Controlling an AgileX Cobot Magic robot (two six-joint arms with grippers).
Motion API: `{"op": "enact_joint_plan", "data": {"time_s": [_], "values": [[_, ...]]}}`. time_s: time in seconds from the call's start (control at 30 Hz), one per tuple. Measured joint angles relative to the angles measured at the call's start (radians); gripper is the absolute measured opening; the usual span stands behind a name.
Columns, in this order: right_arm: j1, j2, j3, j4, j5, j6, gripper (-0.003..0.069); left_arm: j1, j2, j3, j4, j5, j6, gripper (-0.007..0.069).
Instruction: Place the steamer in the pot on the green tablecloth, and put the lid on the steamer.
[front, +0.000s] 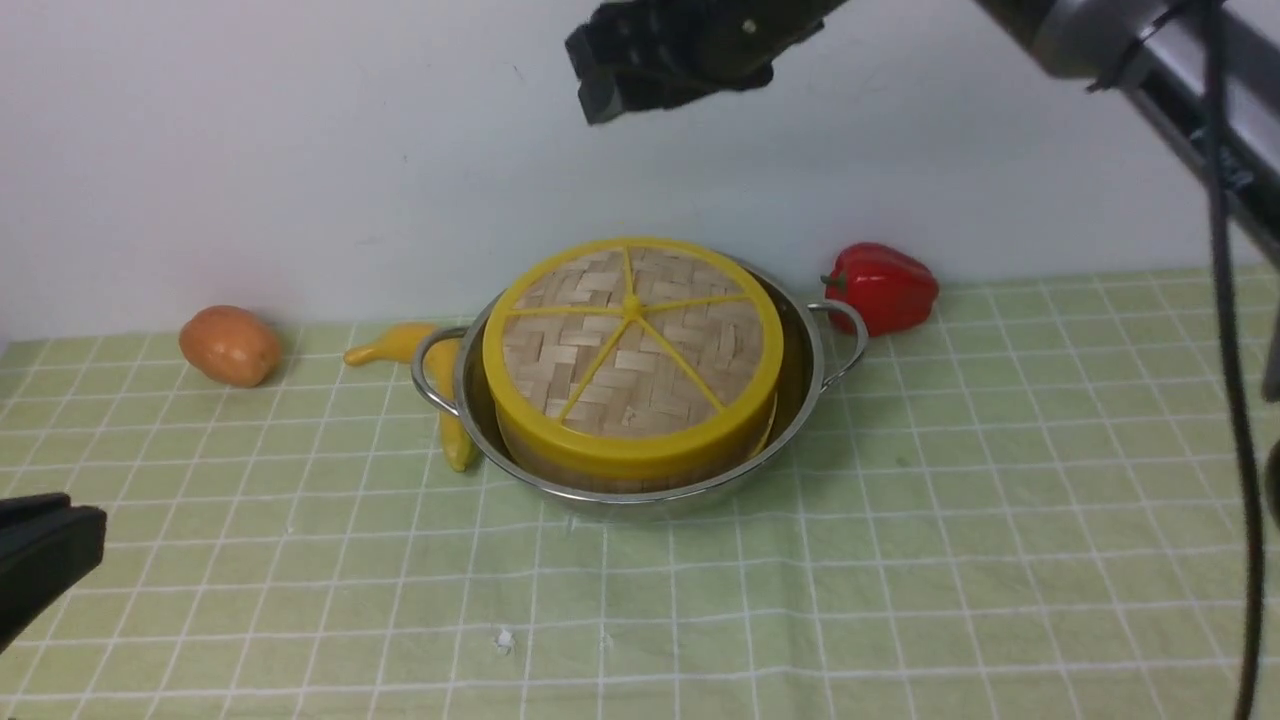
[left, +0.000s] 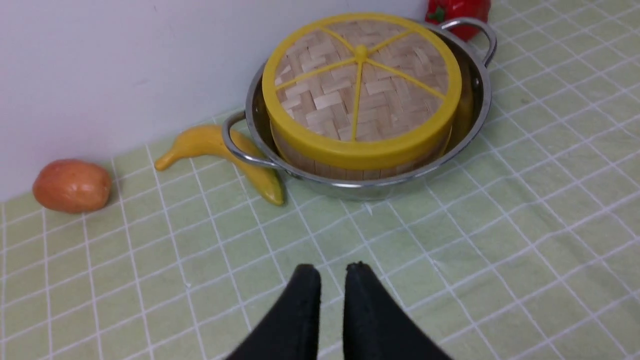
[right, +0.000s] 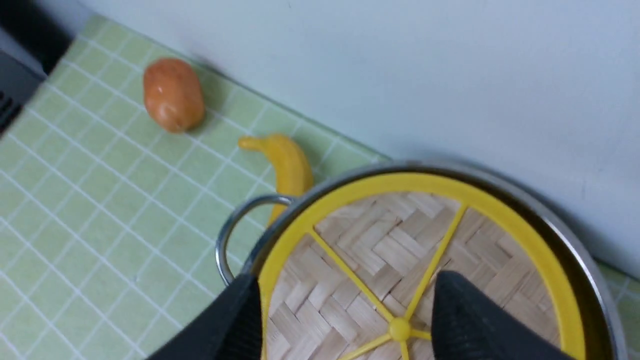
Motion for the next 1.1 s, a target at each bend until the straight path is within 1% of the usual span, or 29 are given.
{"op": "enact_joint_plan", "data": {"time_s": [0.03,0.07,0.2,0.23,0.27,0.33,0.37,0.43,0.47,0.57,0.67,0.7,0.73,0.77,0.87,0.9,0.93,1.0,1.03,1.07,1.1], "values": [[0.000,-0.036,0.000,-0.001,0.000,0.000,0.0403,0.000,0.000,0.000,0.000,-0.022,0.000,0.0085],[0.000,-0.042,0.000,-0.001,0.000,0.000,0.0399,0.000,0.000,0.000,0.000,-0.025,0.000,0.0085],[0.000,-0.181,0.000,-0.029,0.001,-0.012,0.0258,0.000,0.000,0.000,0.000,-0.086,0.000,0.0106],[0.000,-0.187,0.000,-0.030,0.001,-0.012,0.0251,0.000,0.000,0.000,0.000,-0.087,0.000,0.0107],[0.000,-0.247,0.014,-0.043,0.000,-0.030,0.0190,0.000,0.000,0.000,0.000,-0.097,0.000,0.0113],[0.000,-0.336,0.064,-0.063,-0.001,-0.052,0.0114,0.000,0.000,0.000,0.000,-0.097,0.000,0.0118],[0.000,-0.366,0.096,-0.075,-0.003,-0.060,0.0092,0.000,0.000,0.000,0.000,-0.097,0.000,0.0118],[0.000,-0.479,0.202,-0.108,-0.005,-0.084,0.0018,0.000,0.000,0.000,0.000,-0.097,0.000,0.0125],[0.000,-0.522,0.254,-0.123,-0.005,-0.089,0.0001,0.000,0.000,0.000,0.000,-0.097,0.000,0.0127],[-0.001,-0.673,0.462,-0.158,-0.005,-0.103,-0.0015,0.000,0.000,0.000,0.000,-0.097,0.000,0.0129],[-0.001,-0.843,0.744,-0.162,-0.016,-0.103,-0.0015,0.000,0.000,0.000,0.000,-0.098,0.000,0.0138],[-0.001,-0.843,0.763,-0.162,-0.021,-0.103,-0.0015,0.000,0.000,0.000,0.000,-0.098,0.000,0.0138],[-0.001,-0.947,0.958,-0.155,-0.104,-0.103,-0.0015,0.000,0.000,0.000,0.000,-0.098,0.000,0.0138],[-0.001,-0.987,1.017,-0.154,-0.139,-0.103,-0.0015,0.000,0.000,0.000,0.000,-0.098,0.000,0.0139],[-0.001,-1.122,1.292,-0.151,-0.339,-0.103,-0.0015,0.000,0.000,0.000,0.000,-0.098,0.000,0.0150],[-0.001,-1.131,1.311,-0.151,-0.339,-0.103,-0.0015,0.000,0.000,0.000,0.000,-0.098,0.000,0.0150],[-0.001,-1.199,1.480,-0.156,-0.459,-0.103,-0.0015,0.000,0.000,0.000,0.000,-0.098,0.000,0.0158],[-0.001,-1.271,1.637,-0.159,-0.573,-0.103,-0.0015,0.000,0.000,0.000,0.000,-0.098,0.000,0.0165],[-0.001,-1.278,1.670,-0.159,-0.598,-0.103,-0.0013,0.000,0.000,0.000,0.000,-0.098,0.000,0.0166],[-0.001,-1.325,1.777,-0.160,-0.692,-0.103,-0.0013,0.000,0.000,0.000,0.000,-0.098,0.000,0.0169],[-0.001,-1.336,1.805,-0.160,-0.703,-0.103,-0.0013,0.000,0.000,0.000,0.000,-0.098,0.000,0.0170]]}}
